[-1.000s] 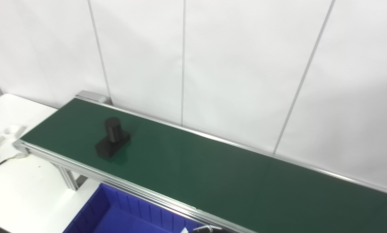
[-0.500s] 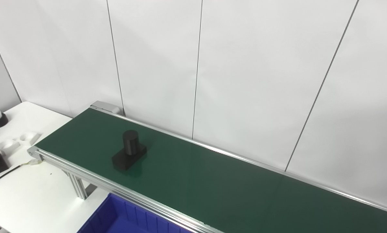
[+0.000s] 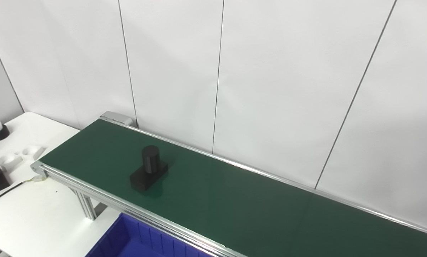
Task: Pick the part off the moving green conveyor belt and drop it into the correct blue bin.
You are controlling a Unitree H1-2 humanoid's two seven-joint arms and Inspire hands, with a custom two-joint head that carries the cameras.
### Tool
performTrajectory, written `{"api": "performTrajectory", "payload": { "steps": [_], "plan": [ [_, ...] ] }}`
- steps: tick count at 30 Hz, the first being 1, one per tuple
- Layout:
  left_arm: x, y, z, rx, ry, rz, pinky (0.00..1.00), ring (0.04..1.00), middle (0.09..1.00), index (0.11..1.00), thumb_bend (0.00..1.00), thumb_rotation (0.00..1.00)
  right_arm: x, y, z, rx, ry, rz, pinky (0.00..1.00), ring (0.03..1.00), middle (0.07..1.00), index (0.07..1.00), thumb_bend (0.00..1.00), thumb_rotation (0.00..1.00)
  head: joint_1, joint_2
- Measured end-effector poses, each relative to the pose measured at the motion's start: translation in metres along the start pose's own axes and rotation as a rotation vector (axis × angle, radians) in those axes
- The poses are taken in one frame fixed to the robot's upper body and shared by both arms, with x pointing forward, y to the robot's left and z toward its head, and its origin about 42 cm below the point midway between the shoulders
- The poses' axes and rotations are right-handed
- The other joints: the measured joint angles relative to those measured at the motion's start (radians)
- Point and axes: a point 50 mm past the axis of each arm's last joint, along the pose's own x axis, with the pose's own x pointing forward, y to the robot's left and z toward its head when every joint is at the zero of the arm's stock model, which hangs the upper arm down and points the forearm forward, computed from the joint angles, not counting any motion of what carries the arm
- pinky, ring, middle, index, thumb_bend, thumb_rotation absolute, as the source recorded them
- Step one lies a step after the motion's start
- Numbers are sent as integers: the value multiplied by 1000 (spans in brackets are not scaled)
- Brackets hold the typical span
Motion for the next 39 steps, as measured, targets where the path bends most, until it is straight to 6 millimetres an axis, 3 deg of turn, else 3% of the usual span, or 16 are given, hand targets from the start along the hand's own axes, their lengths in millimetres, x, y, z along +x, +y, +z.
{"api": "performTrajectory", "payload": {
  "steps": [3,8,16,21,28,39],
  "plan": [
    [0,1,0,-8,1,5,570,662,708,692,793,372,15,-4,17,-33,-74,15,554,689,768,819,509,517,-8,-2],
    [0,2,-1,-9,2,9,561,655,703,688,810,404,38,-7,39,-71,-139,47,560,695,772,827,445,470,-25,-2],
    [-2,9,-1,1,3,15,559,649,694,681,786,420,56,-5,52,-74,-126,52,572,701,771,813,467,619,-71,5],
    [-4,15,-2,19,6,12,551,640,692,678,779,416,69,-5,54,-80,-125,56,613,727,782,812,497,657,-78,5],
    [-5,17,-2,20,6,13,555,640,694,676,773,416,82,-14,42,-126,-83,89,662,756,799,816,523,641,-113,8],
    [-7,26,-1,25,4,13,560,647,688,664,815,449,102,-15,37,-193,-79,108,697,788,818,841,556,498,-178,15]
  ]
}}
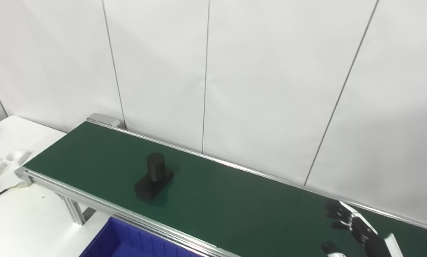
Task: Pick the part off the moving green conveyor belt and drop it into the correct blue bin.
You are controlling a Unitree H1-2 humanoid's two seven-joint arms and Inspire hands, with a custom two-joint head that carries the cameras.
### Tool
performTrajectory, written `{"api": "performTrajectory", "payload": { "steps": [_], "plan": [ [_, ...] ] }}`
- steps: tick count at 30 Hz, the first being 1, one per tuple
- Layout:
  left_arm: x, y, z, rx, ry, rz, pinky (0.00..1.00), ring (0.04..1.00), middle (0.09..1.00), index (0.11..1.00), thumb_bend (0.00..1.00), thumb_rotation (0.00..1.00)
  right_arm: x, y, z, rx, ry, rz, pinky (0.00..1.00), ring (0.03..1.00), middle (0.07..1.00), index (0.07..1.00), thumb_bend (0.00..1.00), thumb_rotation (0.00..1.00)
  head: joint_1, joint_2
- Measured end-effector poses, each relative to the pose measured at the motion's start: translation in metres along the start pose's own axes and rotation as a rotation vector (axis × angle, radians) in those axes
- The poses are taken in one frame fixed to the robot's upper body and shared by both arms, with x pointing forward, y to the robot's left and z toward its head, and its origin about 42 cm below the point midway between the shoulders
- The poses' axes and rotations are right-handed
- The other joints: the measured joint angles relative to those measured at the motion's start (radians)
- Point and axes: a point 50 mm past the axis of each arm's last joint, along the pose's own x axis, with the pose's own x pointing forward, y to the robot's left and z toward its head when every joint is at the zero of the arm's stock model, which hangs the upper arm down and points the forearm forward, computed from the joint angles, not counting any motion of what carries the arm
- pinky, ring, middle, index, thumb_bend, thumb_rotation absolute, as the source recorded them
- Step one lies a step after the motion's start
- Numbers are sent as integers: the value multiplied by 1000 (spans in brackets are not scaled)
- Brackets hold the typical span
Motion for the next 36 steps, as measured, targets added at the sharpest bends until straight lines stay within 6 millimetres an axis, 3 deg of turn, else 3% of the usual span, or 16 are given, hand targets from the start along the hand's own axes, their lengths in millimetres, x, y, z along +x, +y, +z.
{"api": "performTrajectory", "payload": {
  "steps": [14,22,26,36],
  "plan": [
    [-2,8,-1,-13,1,-5,567,646,688,670,796,454,31,24,-18,22,51,36,766,829,837,857,587,371,-35,3],
    [-2,11,-1,-14,2,-6,559,637,681,670,771,445,56,39,-26,76,77,32,789,840,839,856,623,364,-54,3],
    [-2,12,-1,-12,2,-3,566,640,679,669,777,456,68,47,-39,137,120,40,801,847,843,861,630,359,-61,2],
    [-2,13,-2,-10,8,-2,566,638,678,668,782,470,81,60,-52,177,164,36,830,857,847,869,662,404,-67,-3]
  ]
}}
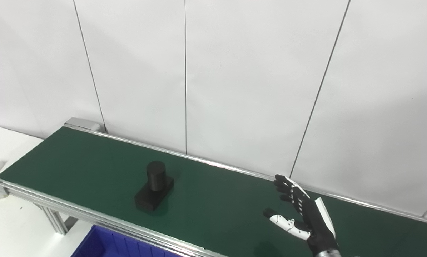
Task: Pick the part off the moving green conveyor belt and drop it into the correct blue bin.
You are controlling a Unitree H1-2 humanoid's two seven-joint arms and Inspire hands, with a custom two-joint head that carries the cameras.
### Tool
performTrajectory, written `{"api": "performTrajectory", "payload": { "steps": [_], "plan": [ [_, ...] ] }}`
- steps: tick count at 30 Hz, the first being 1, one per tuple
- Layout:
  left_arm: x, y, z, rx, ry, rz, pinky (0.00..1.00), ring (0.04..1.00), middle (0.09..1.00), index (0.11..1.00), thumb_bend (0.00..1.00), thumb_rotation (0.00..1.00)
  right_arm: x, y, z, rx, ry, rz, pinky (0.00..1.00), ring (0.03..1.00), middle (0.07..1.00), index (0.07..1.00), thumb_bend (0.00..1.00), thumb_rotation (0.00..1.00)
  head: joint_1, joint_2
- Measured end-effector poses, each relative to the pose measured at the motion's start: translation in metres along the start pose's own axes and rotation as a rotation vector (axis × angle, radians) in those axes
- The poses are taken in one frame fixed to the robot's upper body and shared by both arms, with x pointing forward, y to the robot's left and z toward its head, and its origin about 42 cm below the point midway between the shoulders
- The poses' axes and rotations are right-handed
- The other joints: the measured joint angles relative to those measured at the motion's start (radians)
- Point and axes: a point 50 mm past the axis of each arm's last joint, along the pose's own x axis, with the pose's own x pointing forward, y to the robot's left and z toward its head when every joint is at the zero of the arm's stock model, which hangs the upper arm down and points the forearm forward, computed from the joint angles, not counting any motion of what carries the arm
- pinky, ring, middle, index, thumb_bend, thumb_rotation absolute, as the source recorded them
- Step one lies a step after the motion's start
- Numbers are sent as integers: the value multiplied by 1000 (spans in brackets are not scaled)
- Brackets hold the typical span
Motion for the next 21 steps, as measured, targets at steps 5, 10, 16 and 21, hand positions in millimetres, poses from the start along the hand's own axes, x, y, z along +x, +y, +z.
{"api": "performTrajectory", "payload": {
  "steps": [5,10,16,21],
  "plan": [
    [4,1,1,4,-6,-3,559,637,679,670,761,469,6,3,1,-36,0,12,848,881,885,909,673,453,-3,-2],
    [6,1,2,4,-7,-4,557,639,681,668,777,471,17,3,5,-60,-13,25,866,900,899,912,699,467,-2,-5],
    [5,1,1,3,-4,-4,560,640,681,666,781,472,24,3,11,-93,-30,42,883,909,903,910,705,456,-18,-3],
    [5,1,1,3,-4,-4,555,638,676,664,773,494,29,3,14,-95,-36,46,875,909,906,910,708,455,-32,2]
  ]
}}
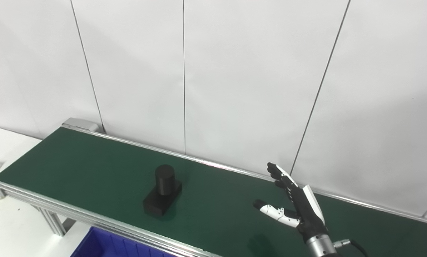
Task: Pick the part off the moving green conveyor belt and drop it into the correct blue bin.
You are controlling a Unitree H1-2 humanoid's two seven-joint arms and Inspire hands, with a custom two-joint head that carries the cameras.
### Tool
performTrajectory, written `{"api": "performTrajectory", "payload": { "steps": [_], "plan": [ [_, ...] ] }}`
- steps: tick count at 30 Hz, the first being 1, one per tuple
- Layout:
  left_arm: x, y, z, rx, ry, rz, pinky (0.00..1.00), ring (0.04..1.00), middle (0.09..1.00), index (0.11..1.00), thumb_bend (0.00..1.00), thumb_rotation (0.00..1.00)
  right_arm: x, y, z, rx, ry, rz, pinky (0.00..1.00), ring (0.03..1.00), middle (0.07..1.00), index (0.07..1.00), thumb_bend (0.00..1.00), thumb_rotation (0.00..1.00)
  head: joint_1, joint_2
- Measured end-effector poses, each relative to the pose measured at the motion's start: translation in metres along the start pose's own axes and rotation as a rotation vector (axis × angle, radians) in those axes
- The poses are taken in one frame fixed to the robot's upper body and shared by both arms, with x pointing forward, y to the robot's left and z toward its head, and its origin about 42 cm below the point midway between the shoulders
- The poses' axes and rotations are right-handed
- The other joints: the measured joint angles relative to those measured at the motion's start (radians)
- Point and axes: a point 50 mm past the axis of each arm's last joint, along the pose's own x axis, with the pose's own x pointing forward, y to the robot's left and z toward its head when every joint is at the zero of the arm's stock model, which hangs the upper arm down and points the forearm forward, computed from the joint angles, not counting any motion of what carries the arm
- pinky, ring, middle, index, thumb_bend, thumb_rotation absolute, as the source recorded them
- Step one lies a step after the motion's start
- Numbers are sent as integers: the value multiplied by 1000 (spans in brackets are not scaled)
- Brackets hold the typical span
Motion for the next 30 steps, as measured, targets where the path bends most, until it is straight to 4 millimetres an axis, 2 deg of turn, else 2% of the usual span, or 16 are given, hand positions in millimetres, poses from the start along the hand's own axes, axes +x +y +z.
{"api": "performTrajectory", "payload": {
  "steps": [7,12,19,30],
  "plan": [
    [0,0,1,0,-3,-1,559,637,672,661,775,514,7,8,3,-15,1,0,867,905,904,914,711,483,-25,9],
    [0,-1,1,-1,-4,-4,552,632,673,661,783,510,17,14,6,3,1,-6,865,900,897,911,702,433,-23,17],
    [1,-3,1,-2,-4,-13,562,643,682,664,767,502,24,26,8,-2,7,-18,843,884,881,889,732,446,-12,23],
    [2,-10,2,-8,-8,-20,539,632,671,657,777,520,44,43,6,-48,32,50,826,876,872,863,762,404,5,28]
  ]
}}
